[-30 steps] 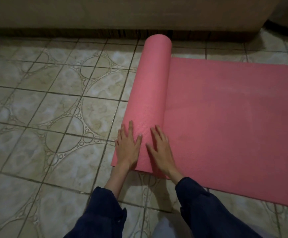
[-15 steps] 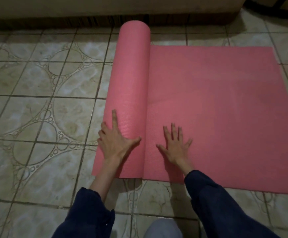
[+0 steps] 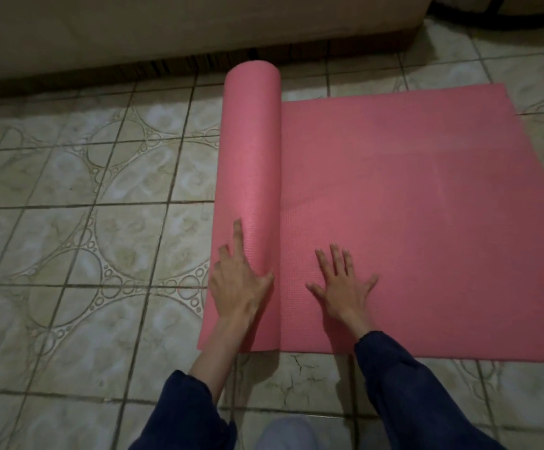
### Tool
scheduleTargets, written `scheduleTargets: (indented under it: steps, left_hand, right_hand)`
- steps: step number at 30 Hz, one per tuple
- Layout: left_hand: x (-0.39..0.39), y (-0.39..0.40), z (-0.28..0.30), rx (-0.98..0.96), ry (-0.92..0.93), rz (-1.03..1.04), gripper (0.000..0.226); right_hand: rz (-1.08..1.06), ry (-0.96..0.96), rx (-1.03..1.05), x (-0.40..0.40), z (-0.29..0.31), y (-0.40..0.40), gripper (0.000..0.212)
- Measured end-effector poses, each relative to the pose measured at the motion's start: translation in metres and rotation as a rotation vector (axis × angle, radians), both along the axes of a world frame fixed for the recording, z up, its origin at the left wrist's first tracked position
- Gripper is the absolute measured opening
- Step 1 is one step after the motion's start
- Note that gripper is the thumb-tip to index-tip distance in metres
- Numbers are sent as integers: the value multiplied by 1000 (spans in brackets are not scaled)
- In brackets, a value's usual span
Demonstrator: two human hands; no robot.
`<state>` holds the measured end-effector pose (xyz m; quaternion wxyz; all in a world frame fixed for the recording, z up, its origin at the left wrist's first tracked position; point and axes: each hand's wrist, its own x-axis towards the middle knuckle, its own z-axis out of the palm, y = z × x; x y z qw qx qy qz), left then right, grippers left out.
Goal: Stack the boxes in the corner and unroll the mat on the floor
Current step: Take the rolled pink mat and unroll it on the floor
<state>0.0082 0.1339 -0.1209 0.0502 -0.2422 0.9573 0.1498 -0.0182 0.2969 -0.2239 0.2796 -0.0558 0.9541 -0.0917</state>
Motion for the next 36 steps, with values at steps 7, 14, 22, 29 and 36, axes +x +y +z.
scheduleTargets:
  steps: [7,14,22,29,36]
  left_hand:
    - [-12,83,3,41,8,-91,102]
    - [-27,179,-5,129,-10,-115,105]
    - [-28,201,-2,182,20,-7,98]
    - [1,212,10,306,19,53,97]
    - [14,182,2,354,31,-12,99]
  right_hand:
    - [-84,-36,43,-3,7,81,77]
    - [-196,-89,56,-7,12,175,77]
    - [-165,-118,-47,-9,10,187,76]
    - [-140,-134,-23,4,15,206,75]
    - [-485,-72,-927,19,47,127,52]
